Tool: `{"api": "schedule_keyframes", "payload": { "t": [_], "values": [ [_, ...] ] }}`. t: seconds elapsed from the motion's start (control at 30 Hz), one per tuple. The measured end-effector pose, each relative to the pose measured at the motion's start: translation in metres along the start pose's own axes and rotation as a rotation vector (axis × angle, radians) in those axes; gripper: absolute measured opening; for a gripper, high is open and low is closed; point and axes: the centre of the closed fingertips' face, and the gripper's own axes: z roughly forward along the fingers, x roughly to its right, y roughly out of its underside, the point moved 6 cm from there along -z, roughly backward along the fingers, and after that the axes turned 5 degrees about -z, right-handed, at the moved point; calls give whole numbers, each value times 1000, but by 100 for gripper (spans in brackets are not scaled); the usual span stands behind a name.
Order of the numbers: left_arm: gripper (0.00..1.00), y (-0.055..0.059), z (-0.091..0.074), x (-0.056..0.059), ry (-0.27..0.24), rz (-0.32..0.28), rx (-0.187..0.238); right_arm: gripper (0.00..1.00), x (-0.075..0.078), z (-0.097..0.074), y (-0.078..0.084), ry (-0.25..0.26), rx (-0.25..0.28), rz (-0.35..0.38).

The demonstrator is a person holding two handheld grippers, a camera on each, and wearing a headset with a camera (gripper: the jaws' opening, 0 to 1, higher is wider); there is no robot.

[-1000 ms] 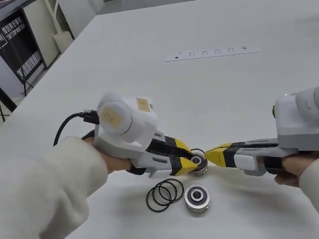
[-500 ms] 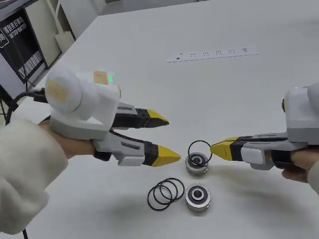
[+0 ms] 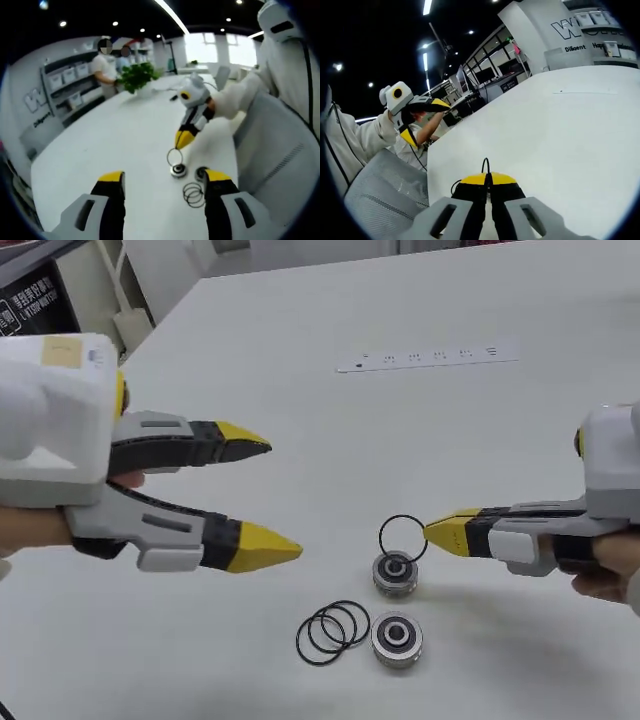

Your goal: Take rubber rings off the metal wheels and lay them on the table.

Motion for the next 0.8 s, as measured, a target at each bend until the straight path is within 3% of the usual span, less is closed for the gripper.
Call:
{"api": "schedule_keyframes", "payload": {
  "t": [0.23, 0.37, 0.8],
  "values": [
    [69, 10, -30, -3, -63, -40, 14, 0, -8, 2, -6, -17, -6, -21],
    [75, 19, -43, 2, -89, -69, 15, 0, -10, 3, -8, -24, -14, -29],
    [85, 45, -68, 19, -127, -156, 33, 0, -23, 7, -14, -61, -34, -46]
  ]
}}
